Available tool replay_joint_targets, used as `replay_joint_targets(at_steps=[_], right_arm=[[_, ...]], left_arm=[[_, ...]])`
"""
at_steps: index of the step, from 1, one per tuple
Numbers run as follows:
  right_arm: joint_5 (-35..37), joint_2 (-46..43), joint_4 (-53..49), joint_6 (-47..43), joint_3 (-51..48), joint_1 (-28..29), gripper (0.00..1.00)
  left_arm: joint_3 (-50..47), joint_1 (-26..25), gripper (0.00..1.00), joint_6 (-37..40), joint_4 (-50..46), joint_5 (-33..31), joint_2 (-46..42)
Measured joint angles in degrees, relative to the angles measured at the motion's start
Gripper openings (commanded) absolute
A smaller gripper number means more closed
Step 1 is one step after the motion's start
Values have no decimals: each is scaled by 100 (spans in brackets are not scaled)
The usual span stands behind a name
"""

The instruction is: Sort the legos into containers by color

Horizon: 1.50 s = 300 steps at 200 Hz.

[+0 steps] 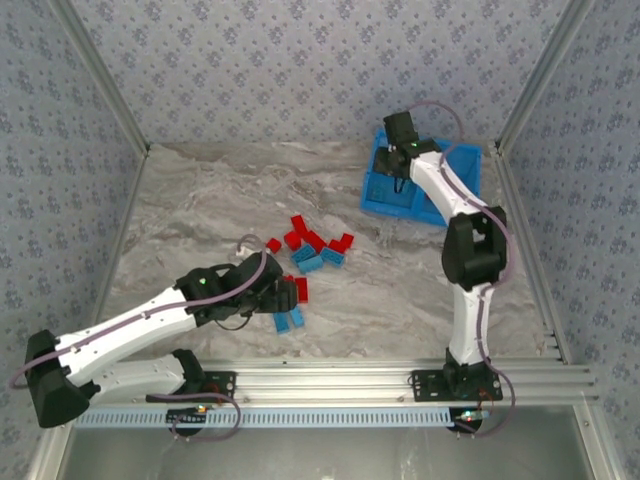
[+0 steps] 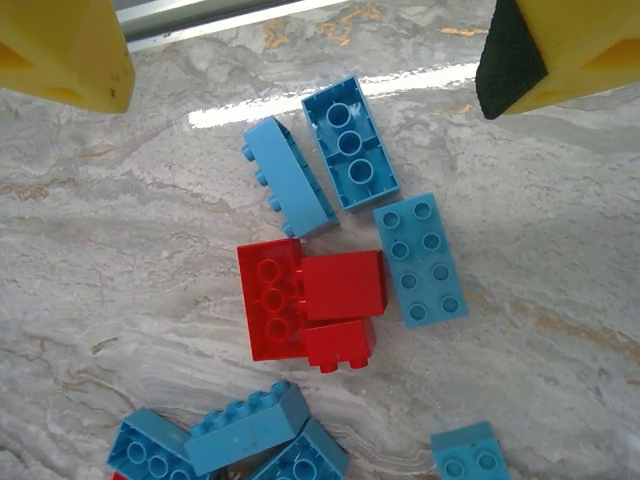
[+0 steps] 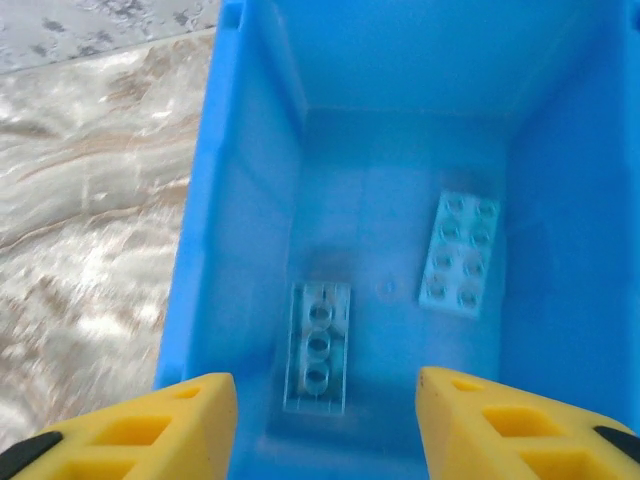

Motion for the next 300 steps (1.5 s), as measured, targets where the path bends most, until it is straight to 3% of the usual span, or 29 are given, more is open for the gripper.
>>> replay_joint_targets(at_steps=[50,84,131,176,239,300], right_arm=[[205,-3141,629,435,-2645,1034,76],[575,-4225,538,678,-3589,1434,78],[1119,-4765,166,785,-4341,1432,81],[1294,-4903,63,785,-4402,1432,81],[1340,-4903,-72,785,-4402,1467,82],[1401,-4909,-144,859,-4402,1589,82]], left_arm=[[-37,-251,68,-785,411,46,999],[-33,-400,61,-1139,743,195,1926],[17,-455,51,-1327,881,184,2662],[192,-455,44,-1329,916,61,2876],[243,-455,26,-1314,997,0,2979],[334,-459,25,-1152,614,-81,2905]])
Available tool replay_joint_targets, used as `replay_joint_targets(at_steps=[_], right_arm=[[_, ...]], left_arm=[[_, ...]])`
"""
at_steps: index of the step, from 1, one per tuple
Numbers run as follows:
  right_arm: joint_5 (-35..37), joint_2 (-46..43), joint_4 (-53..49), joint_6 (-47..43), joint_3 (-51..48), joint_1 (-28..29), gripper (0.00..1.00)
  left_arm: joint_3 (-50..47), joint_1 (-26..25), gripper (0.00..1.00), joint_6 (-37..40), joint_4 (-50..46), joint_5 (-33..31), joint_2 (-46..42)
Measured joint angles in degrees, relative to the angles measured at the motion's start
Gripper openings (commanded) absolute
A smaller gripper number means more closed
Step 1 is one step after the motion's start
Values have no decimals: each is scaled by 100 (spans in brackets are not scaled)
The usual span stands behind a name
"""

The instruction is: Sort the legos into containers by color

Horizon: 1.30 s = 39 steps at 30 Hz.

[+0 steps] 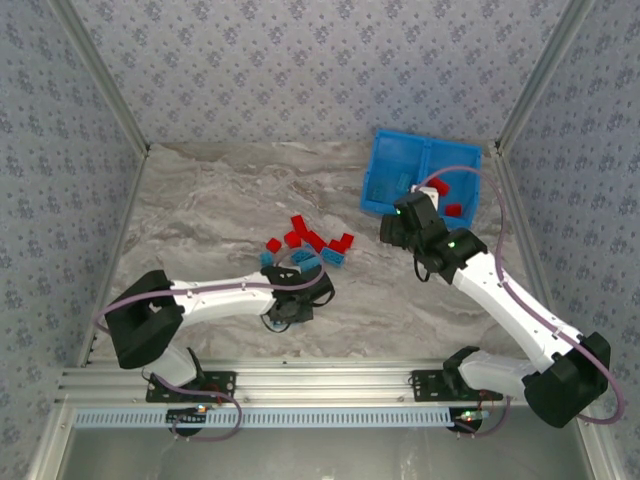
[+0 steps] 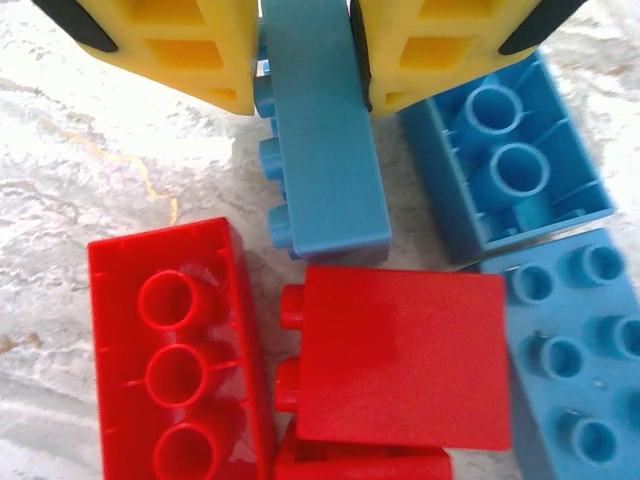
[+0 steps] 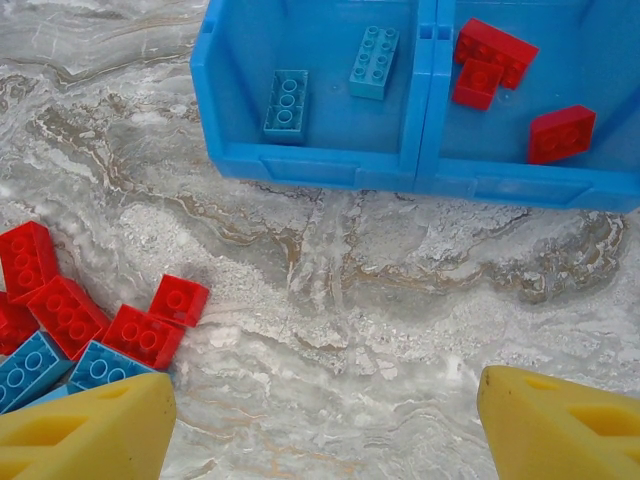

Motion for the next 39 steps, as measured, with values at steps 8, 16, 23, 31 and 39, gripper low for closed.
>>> replay_joint_targets(at_steps=[8,16,23,31,39], right_arm=[[50,-63,-70,13,2,37,82],[212,-927,-317,223,-42,83,85],[455,-2323,-658,546,-542,83,85],[476,-2898,-1233,717,-632,83,85],[433,-3021,-1381,780,-632,83,85]], left_arm=[[310,0,20,201,-262,-184,-422],[1733,20,19,1561,160,-581,-299],[4188,400,19,3119,1574,-643,1445],[8199,892,19,4374,1578,-402,4627],[10032,1200,28,4955,1502,-245,6376]])
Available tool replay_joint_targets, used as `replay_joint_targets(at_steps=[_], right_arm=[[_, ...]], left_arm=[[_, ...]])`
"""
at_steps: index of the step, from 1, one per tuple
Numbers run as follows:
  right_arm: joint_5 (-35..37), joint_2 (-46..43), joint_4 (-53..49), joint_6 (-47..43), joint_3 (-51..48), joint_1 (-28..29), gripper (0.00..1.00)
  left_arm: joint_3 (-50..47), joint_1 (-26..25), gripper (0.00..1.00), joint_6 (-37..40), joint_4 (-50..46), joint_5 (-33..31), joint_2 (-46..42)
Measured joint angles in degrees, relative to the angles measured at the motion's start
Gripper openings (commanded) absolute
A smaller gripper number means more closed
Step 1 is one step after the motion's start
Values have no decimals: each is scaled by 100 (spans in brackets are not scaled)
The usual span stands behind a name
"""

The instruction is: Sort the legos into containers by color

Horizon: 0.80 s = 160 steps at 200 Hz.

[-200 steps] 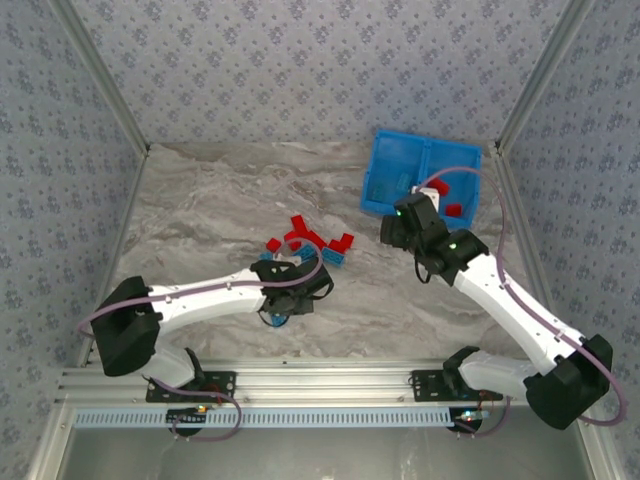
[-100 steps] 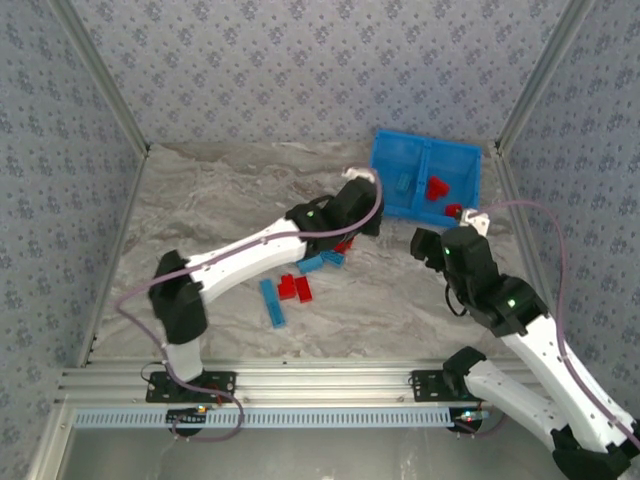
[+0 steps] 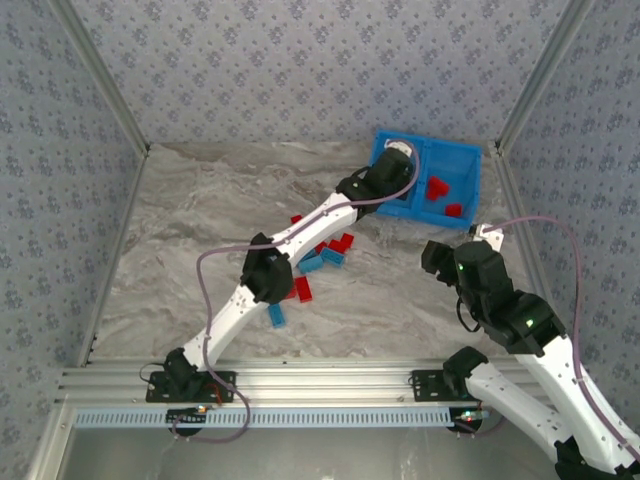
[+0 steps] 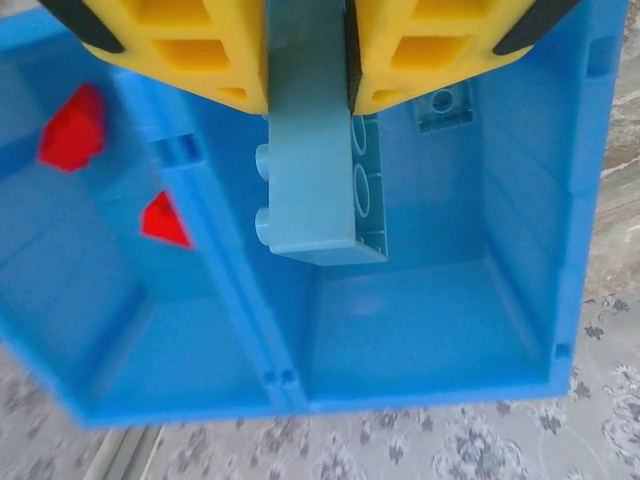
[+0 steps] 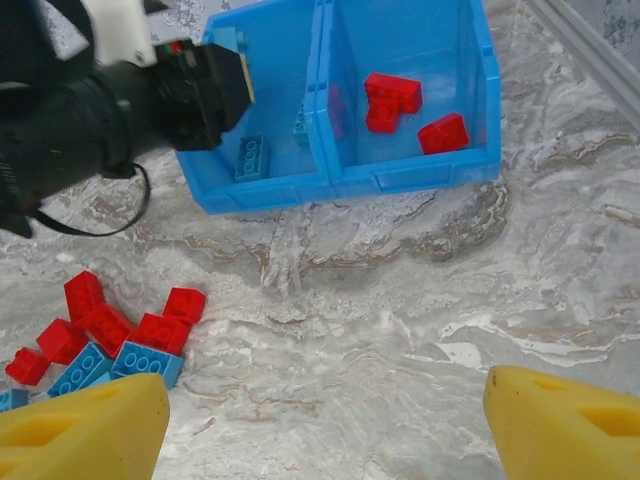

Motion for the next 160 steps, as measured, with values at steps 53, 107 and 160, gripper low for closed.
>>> replay_joint_targets(at_steps=[53,107,160], right_arm=[[-59,0,-2,0,0,2,85],[-308,11,4,-59,0,2,84],[-1644,557,535,-918,-295,219,84]], left_arm=[[0,116,52,271,409,210,422],[-46,83,58,70,151,678,48],[-2933,87,68,195,-227,1228,-3344]])
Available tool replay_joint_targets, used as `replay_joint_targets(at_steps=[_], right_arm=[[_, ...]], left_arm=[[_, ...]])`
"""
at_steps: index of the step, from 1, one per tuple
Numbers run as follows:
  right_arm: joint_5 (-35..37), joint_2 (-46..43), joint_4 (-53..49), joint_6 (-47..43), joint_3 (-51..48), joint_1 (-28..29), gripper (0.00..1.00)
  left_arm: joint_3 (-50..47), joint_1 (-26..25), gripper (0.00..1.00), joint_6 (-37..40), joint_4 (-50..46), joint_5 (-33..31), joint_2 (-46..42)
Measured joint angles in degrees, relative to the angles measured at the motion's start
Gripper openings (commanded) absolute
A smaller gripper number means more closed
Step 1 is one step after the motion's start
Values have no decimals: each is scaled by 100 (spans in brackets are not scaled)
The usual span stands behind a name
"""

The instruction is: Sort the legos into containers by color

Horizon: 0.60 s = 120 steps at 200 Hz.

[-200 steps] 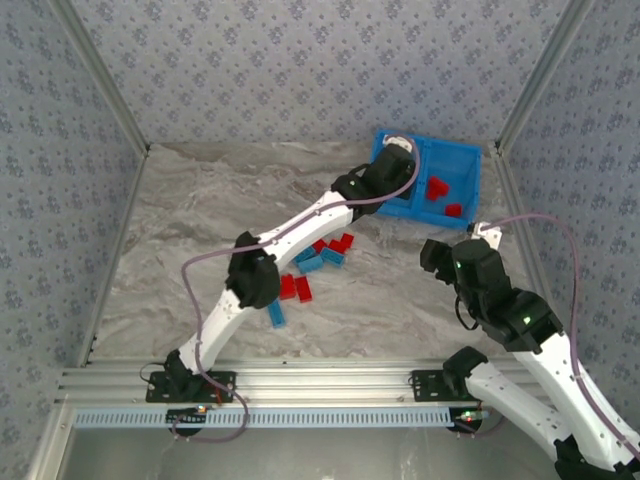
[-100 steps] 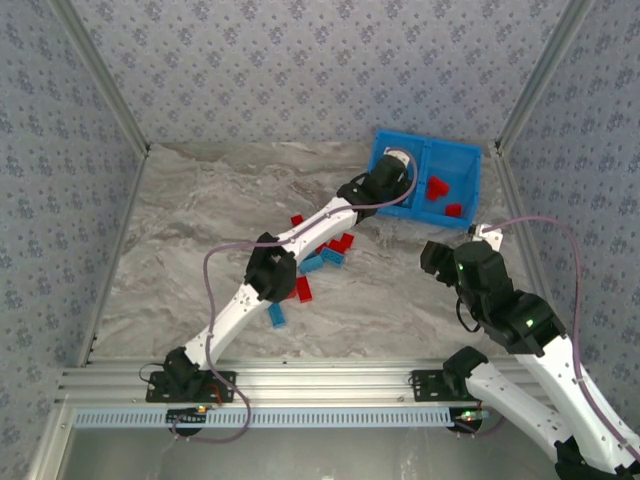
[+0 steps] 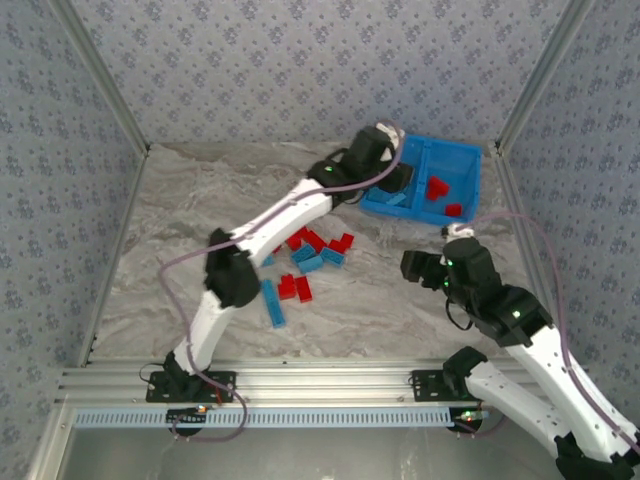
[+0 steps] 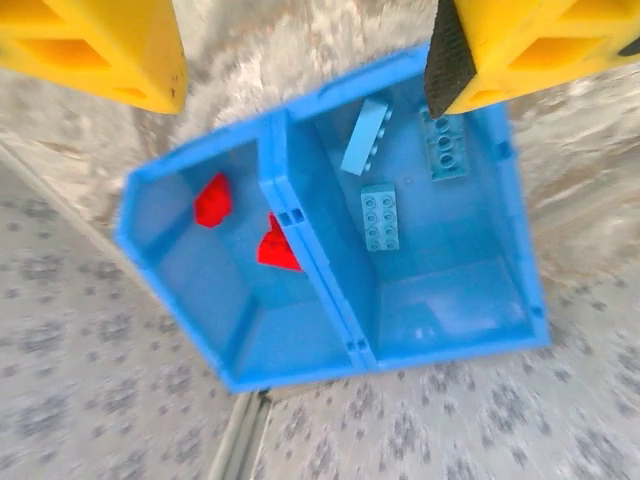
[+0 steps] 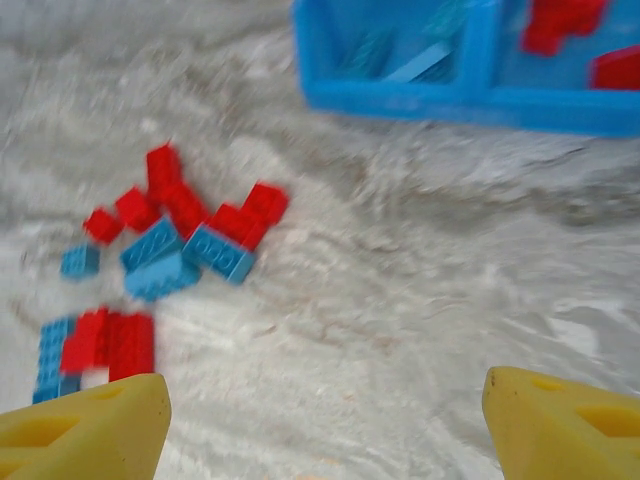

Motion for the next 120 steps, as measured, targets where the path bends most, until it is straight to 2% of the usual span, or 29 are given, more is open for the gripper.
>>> replay_joint_targets(at_steps=[22,50,71,94,120], right_arm=[[-391,848,341,-345,-4,393,85],[-584,2218,702,-695,181,1001,85],[-671,3405,1012,-916,643,1453,86],[-708,4516,1320,-1023,1246,1753,86],[-535,5294,1504,-909,1650,1784,88]], left_arm=[[-1698,0,70,173,240,33,-1882],[-3447,-4,73,225,328,-168,-3602],[-4601,-4,73,55,131,-485,-4522],[-5851,-2,74,-619,-286,-872,-5436],[-6957,-42,77,-1908,-1014,-1069,-6242]])
